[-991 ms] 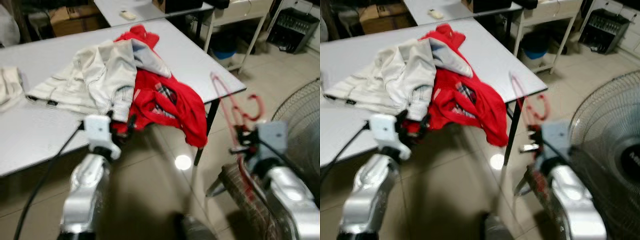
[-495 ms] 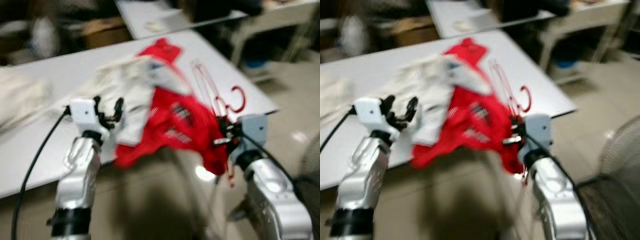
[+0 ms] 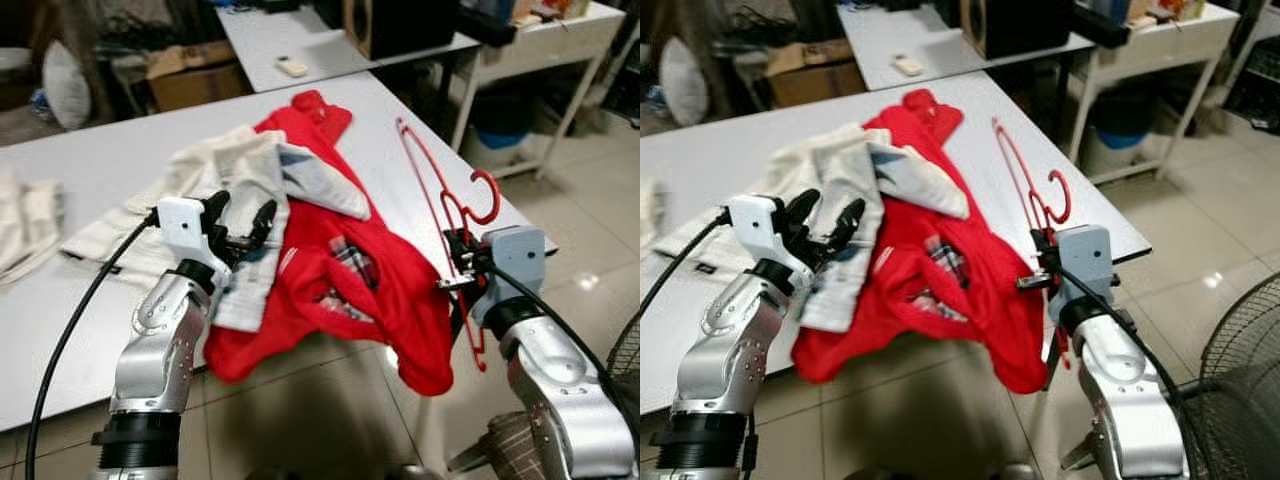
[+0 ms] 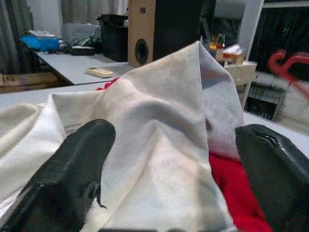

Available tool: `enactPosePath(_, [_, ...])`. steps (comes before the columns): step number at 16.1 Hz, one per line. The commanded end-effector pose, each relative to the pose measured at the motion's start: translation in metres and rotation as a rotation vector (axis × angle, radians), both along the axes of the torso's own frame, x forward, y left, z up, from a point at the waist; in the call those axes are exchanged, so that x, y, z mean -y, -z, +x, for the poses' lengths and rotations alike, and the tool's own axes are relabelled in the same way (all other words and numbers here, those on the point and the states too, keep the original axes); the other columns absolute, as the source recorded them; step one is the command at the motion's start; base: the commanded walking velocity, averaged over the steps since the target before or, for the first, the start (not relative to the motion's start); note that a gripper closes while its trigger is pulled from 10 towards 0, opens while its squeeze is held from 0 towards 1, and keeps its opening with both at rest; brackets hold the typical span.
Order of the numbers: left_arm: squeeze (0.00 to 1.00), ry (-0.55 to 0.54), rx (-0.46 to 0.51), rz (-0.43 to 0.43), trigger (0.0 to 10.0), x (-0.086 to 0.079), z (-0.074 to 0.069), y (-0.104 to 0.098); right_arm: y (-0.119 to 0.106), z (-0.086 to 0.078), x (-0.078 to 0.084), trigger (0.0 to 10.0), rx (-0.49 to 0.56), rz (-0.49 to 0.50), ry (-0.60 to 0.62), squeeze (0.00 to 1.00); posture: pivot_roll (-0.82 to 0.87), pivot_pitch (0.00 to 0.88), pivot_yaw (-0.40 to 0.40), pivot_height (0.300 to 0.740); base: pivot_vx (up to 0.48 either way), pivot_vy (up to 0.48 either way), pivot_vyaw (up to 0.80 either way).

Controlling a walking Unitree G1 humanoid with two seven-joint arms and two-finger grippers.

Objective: Hang hanger

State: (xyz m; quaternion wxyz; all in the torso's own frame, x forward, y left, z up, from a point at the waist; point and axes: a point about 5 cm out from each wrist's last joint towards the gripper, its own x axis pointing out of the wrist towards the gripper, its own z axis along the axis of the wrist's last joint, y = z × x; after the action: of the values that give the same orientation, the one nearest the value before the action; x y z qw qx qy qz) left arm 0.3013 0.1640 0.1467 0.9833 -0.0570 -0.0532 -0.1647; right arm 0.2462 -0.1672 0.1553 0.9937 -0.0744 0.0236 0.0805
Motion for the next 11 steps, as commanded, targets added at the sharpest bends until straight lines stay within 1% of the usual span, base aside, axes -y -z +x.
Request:
enactPosePath(1, [1.0,0.001,-0.018,0.063,10.0,0.0,0.004,0.002,-0.002,-0.001,0.002,10.0,0.01,-0.008,-0.002,0.0,-0.22,0.041,0.096,0.74,0.0,0.0,0.0])
enactPosePath(2, [1.0,0.026,-0.061,0.165,10.0,0.001,0.006,0.009,-0.002,0.0,0.002,10.0,0.007,-0.016,-0.006,0.0,-0.22,0.035,0.093,0.74,0.0,0.0,0.0])
enactPosePath(3, [1.0,-0.005,-0.087,0.286,10.0,-0.003,0.009,0.015,-0.002,0.001,0.002,10.0,0.005,-0.026,-0.009,0.0,-0.22,0.033,0.092,0.74,0.0,0.0,0.0])
enactPosePath(4, [0.26,-0.108,-0.1,0.379,10.0,-0.015,0.015,0.017,-0.001,0.001,0.003,10.0,0.002,-0.03,-0.006,0.0,-0.22,0.03,0.091,0.74,0.0,0.0,0.0])
enactPosePath(5, [0.04,-0.158,-0.106,0.386,10.0,-0.021,0.017,0.017,-0.001,0.001,0.003,10.0,0.001,-0.03,-0.006,0.0,-0.23,0.025,0.093,0.74,0.0,0.0,0.0])
enactPosePath(6, [0.0,-0.245,-0.142,0.391,10.0,-0.033,0.021,0.019,0.0,0.001,0.002,10.0,-0.008,-0.03,-0.011,0.0,-0.23,0.023,0.095,0.74,0.0,0.0,0.0])
enactPosePath(7, [0.0,-0.278,-0.161,0.387,10.0,-0.039,0.024,0.021,0.001,0.001,0.001,10.0,-0.018,-0.032,-0.02,0.0,-0.23,0.021,0.095,0.74,0.0,0.0,0.0])
enactPosePath(8, [0.0,-0.291,-0.179,0.386,10.0,-0.041,0.027,0.022,0.003,0.0,0.0,10.0,-0.026,-0.033,-0.029,0.0,-0.23,0.018,0.097,0.74,0.0,0.0,0.0])
enactPosePath(9, [0.0,-0.275,-0.204,0.362,10.0,-0.04,0.028,0.024,0.003,-0.001,-0.001,10.0,-0.029,-0.035,-0.032,0.0,-0.23,0.015,0.098,0.74,0.0,0.0,0.0])
enactPosePath(10, [0.0,-0.264,-0.21,0.357,10.0,-0.039,0.029,0.025,0.003,-0.001,-0.001,10.0,-0.029,-0.036,-0.032,0.0,-0.23,0.015,0.098,0.74,0.0,0.0,0.0])
enactPosePath(11, [0.0,-0.234,-0.226,0.349,8.9,-0.036,0.029,0.027,0.003,-0.001,-0.001,10.0,-0.029,-0.034,-0.031,0.0,-0.23,0.015,0.1,0.74,0.0,0.0,0.0])
